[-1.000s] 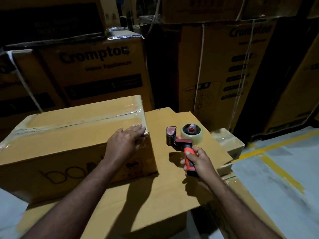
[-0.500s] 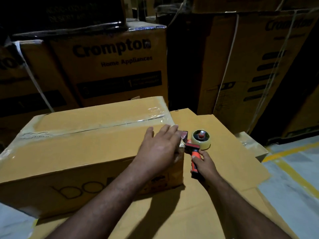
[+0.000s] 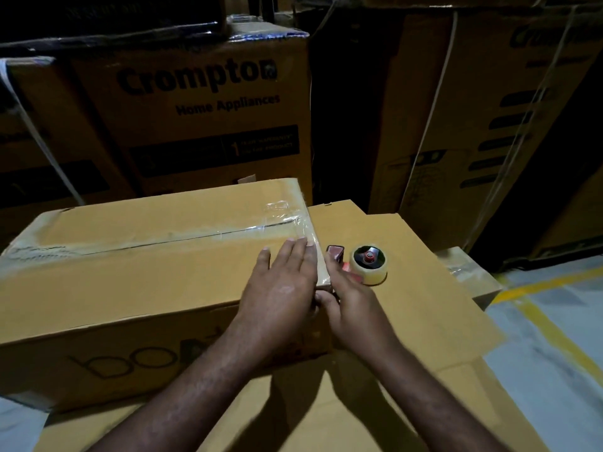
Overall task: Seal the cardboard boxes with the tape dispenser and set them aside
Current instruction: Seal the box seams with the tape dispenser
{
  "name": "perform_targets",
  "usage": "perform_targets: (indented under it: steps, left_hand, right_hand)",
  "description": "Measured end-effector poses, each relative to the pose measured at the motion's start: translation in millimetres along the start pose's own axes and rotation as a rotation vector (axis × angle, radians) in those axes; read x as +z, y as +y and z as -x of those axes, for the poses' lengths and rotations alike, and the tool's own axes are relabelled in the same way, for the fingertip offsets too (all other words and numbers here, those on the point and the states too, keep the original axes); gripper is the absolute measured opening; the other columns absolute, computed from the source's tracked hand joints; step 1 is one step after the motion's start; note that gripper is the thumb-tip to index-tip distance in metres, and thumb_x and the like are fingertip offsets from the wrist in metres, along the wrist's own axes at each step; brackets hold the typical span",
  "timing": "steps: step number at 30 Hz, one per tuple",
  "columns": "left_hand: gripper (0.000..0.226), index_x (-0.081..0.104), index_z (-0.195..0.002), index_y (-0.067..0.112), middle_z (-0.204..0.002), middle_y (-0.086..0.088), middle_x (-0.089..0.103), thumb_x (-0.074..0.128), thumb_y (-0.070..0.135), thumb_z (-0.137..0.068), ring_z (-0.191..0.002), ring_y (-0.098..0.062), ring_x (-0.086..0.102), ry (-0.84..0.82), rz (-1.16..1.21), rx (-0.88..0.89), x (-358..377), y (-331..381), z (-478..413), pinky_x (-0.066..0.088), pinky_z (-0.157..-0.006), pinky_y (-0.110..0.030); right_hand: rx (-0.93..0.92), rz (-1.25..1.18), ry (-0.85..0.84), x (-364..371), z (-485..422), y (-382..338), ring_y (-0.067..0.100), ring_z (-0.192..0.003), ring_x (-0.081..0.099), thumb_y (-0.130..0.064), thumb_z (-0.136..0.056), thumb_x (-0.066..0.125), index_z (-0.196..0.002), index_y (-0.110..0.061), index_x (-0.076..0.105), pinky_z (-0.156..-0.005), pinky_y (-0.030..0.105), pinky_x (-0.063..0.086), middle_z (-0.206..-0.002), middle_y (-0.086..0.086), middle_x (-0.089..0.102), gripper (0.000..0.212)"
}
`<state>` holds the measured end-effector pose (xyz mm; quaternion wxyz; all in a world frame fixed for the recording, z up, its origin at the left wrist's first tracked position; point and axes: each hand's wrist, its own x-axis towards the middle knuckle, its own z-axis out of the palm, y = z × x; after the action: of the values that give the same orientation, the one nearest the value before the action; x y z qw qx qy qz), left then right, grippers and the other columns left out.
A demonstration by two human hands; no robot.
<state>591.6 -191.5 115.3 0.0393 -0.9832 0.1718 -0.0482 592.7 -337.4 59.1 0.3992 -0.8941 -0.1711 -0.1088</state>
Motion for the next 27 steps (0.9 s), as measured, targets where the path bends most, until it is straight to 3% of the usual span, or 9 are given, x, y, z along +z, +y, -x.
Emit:
perform_targets:
  steps: [4, 7, 10, 12, 15, 17, 19, 23, 27]
  left_hand:
    - [0.065, -0.007, -0.159, 0.005, -0.168, -0.018, -0.006, 0.028, 0.029, -0.111, -0.157, -0.031, -0.004, 0.008, -0.027, 0.021, 0.8, 2.3, 1.9, 0.007, -0.127, -0.049]
    - [0.063, -0.008, -0.159, 0.006, -0.168, -0.018, -0.007, 0.025, 0.028, -0.111, -0.157, -0.031, -0.004, 0.028, -0.042, 0.047, 4.0, -1.9, 2.9, 0.005, -0.128, -0.048]
    - [0.068, -0.003, -0.161, 0.009, -0.168, -0.014, -0.005, 0.035, 0.030, -0.109, -0.157, -0.028, -0.002, 0.046, -0.011, 0.096, 8.3, -9.1, 4.2, 0.000, -0.125, -0.043]
    - [0.068, 0.019, -0.161, 0.011, -0.167, -0.012, 0.014, 0.040, 0.043, -0.105, -0.156, -0.026, 0.014, 0.116, 0.067, 0.145, 11.1, -16.4, 4.4, 0.008, -0.124, -0.041]
    - [0.058, 0.060, -0.138, 0.017, -0.149, -0.007, 0.054, 0.044, 0.054, -0.098, -0.140, -0.020, 0.049, 0.314, 0.226, 0.155, 20.8, -21.5, 9.0, 0.038, -0.118, -0.044]
    - [0.047, 0.071, -0.125, 0.016, -0.136, -0.005, 0.065, 0.051, 0.049, -0.097, -0.129, -0.017, 0.060, 0.442, 0.240, 0.140, 29.1, -17.1, 10.6, 0.050, -0.107, -0.043]
    - [0.043, 0.074, -0.120, 0.014, -0.130, -0.006, 0.069, 0.052, 0.044, -0.098, -0.125, -0.017, 0.063, 0.492, 0.201, 0.133, 34.9, -9.1, 9.6, 0.053, -0.103, -0.040]
    - [0.038, 0.076, -0.116, 0.011, -0.126, -0.007, 0.071, 0.053, 0.036, -0.099, -0.124, -0.019, 0.064, 0.582, 0.167, 0.143, 40.2, 2.5, 10.7, 0.053, -0.099, -0.038]
    - [0.030, 0.077, -0.113, 0.009, -0.123, -0.009, 0.072, 0.062, 0.028, -0.096, -0.122, -0.022, 0.066, 0.627, 0.161, 0.174, 43.6, 6.8, 10.6, 0.054, -0.099, -0.038]
  right_hand:
    - [-0.115, 0.221, 0.207, 9.2, 2.5, 1.2, 0.030, -0.067, 0.069, -0.017, -0.084, 0.075, -0.140, -0.003, 0.054, -0.052, 0.028, 0.046, -0.082, 0.011, 0.074, 0.061]
    - [-0.223, 0.420, 0.288, 1.0, -0.2, 4.4, 0.023, -0.046, 0.062, -0.020, -0.074, 0.086, -0.090, -0.011, 0.067, -0.039, 0.022, 0.027, -0.058, 0.003, 0.065, 0.027]
    - [-0.160, 0.384, 0.103, -10.7, -4.2, 1.1, 0.021, -0.056, 0.064, -0.029, -0.086, 0.075, -0.079, -0.016, 0.062, -0.045, 0.025, 0.032, -0.065, 0.002, 0.065, 0.020]
    - [0.030, 0.245, -0.213, -31.2, -15.4, -3.2, 0.018, -0.072, 0.067, -0.035, -0.096, 0.063, -0.087, -0.019, 0.069, -0.058, 0.032, 0.048, -0.077, 0.001, 0.070, 0.019]
    - [0.355, -0.404, -0.475, -72.5, -38.1, -7.5, 0.012, -0.083, 0.071, -0.020, -0.098, 0.061, -0.120, -0.022, 0.069, -0.060, 0.028, 0.055, -0.097, -0.001, 0.074, 0.023]
    - [0.408, -0.563, -0.354, -78.3, -51.9, -9.9, 0.014, -0.080, 0.070, -0.015, -0.095, 0.065, -0.125, -0.020, 0.066, -0.056, 0.026, 0.053, -0.099, 0.003, 0.074, 0.030]
    - [0.329, -0.306, -0.188, -59.6, -66.6, -15.7, 0.019, -0.076, 0.068, -0.028, -0.091, 0.070, -0.098, -0.029, 0.070, -0.060, 0.036, 0.056, -0.088, 0.000, 0.072, 0.008]
    - [0.287, 0.007, 0.129, -12.8, -96.1, -16.1, 0.022, -0.076, 0.058, -0.032, -0.090, 0.067, -0.077, -0.016, 0.059, -0.060, 0.030, 0.037, -0.077, 0.000, 0.062, 0.022]
    - [0.291, 0.096, 0.153, -4.7, -143.5, -8.8, 0.025, -0.077, 0.060, -0.030, -0.091, 0.069, -0.076, -0.013, 0.059, -0.063, 0.027, 0.036, -0.078, 0.003, 0.065, 0.026]
